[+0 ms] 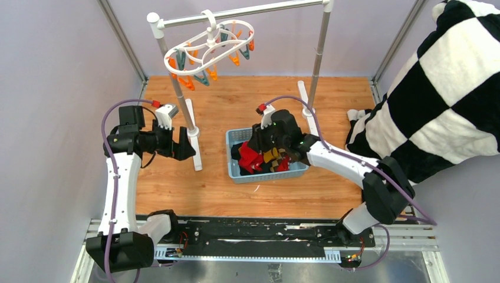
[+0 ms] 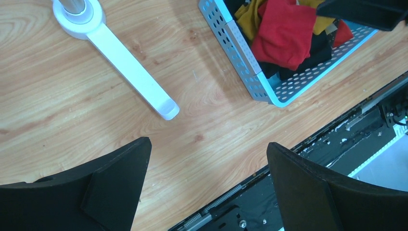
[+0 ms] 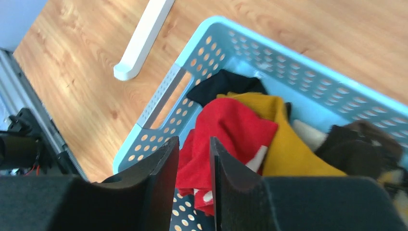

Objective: Remove the socks clipped to the hanger
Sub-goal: Place the sock in the bin.

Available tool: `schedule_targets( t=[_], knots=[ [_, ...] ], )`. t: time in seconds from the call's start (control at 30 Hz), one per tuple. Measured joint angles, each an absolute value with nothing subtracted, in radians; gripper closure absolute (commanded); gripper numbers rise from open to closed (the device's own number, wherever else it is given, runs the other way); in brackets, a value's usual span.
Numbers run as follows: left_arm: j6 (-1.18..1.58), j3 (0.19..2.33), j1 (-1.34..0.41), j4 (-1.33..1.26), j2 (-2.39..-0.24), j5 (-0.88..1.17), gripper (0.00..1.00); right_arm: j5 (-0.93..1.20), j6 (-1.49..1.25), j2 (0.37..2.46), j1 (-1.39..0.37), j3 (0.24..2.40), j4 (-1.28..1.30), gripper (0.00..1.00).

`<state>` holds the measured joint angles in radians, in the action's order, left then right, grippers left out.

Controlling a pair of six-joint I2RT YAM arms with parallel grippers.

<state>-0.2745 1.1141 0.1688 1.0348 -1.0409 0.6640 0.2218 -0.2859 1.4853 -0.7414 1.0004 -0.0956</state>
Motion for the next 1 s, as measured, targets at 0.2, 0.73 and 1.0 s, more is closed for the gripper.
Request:
schedule_targets(
  t=[0.2,0.73,1.0],
  knots=[
    [-0.281,1.114,0.169,1.035,-1.042,0.645,0.00,0.334,-0.317,1.631,-0.741,0.967,-0.167,0.57],
    [-0.188,0.943,0.165,0.760,-1.064,0.509,0.00,0.145,-0.265,1.385,-0.743,0.913,-0.110,0.06],
    [-0.165,0.775,0.108,0.432,-1.181,0.427,0.00,-0.172,-0.229,1.027,-0.552,0.826,-0.023,0.00]
  ],
)
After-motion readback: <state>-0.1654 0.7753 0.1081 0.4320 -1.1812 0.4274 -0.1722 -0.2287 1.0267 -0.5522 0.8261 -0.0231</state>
